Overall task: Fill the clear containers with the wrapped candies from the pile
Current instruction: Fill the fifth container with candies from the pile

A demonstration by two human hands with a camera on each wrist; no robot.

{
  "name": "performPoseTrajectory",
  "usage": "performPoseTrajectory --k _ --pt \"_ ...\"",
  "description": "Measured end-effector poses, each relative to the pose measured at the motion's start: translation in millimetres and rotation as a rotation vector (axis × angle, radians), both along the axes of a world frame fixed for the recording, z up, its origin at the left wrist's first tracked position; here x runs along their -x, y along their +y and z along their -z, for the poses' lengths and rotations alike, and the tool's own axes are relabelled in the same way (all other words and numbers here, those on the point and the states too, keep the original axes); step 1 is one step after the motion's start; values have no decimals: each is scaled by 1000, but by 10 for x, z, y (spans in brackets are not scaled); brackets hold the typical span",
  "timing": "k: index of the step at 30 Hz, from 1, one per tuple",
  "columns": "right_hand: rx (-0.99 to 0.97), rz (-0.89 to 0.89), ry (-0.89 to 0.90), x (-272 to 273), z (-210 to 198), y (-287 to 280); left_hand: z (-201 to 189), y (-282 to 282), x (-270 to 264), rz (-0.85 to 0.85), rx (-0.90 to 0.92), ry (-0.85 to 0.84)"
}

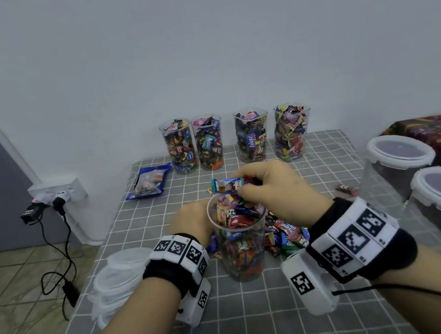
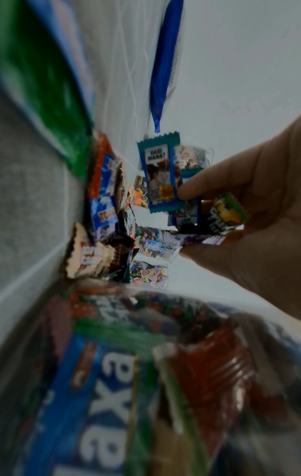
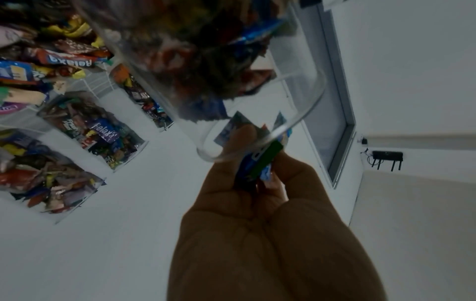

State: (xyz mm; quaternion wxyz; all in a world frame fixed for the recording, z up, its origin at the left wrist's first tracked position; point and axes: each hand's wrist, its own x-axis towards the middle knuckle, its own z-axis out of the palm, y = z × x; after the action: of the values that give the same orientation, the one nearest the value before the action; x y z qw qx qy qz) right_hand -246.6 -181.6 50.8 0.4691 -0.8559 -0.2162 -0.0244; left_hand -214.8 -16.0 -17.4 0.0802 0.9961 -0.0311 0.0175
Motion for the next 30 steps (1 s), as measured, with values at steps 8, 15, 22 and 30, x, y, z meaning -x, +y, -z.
performPoseTrajectory --k 8,15,22,30 --pt "56 46 -103 17 47 36 -29 21 55 -29 81 -11" --pt "-111 93 -15 25 246 -91 -31 44 78 -66 113 -53" --pt "-234 -147 255 54 594 -124 1 113 91 -90 266 -120" --pt "-244 -81 144 40 696 -119 -276 206 83 -86 451 -287"
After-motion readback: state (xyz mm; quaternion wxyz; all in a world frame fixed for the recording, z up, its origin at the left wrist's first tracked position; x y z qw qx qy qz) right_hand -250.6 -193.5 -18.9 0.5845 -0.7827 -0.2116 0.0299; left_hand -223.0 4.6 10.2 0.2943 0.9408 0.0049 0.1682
